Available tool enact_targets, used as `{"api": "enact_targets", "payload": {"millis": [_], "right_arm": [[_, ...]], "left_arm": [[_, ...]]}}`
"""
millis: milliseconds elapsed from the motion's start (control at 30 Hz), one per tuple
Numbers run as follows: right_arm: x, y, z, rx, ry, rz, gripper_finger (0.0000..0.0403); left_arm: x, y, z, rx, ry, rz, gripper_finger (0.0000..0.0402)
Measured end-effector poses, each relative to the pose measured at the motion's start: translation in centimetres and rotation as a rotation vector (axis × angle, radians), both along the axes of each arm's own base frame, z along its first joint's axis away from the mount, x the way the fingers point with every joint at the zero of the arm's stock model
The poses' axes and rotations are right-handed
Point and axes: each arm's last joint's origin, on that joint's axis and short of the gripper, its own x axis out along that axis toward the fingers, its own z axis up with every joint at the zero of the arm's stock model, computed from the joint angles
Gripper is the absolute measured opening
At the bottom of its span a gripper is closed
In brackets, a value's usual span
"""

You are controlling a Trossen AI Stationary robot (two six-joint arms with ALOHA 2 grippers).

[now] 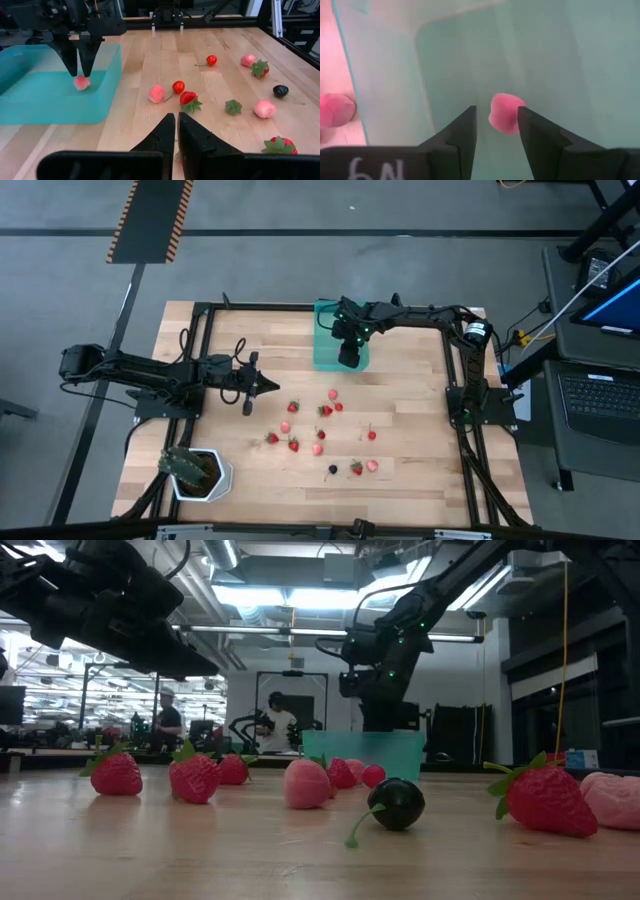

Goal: Pick and placing Produce into tupperware
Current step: Put the red strawberry into the blue bin

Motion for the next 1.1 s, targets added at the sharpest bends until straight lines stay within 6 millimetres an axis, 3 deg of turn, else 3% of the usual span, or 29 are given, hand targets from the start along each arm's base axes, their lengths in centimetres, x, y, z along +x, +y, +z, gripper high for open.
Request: {"api": "enact_targets", "payload": {"millis": [233,600,867,1100], "right_arm": [[0.0,0.0,0.5,0.026,0.019,-0.039,0.0142],[-0.4,2.0,5.9,-0.019,-0.068,0.048,0.0143],[-4.0,5.9,8.9,-0.037,-0.184,0.049,0.0143],[-8.5,9.4,9.2,-0.104,-0.472,0.044,0.0143]], "left_arm": [[0.0,0.0,0.0,-0.025,-0.001,0.008,0.0032],[0.0,0.0,0.1,-0.021,-0.009,0.003,0.0038],[0.1,0.0,0.2,-0.016,-0.024,0.000,0.0015],[-0.1,-0.3,0.6,-0.019,-0.051,-0.016,0.0001]]}}
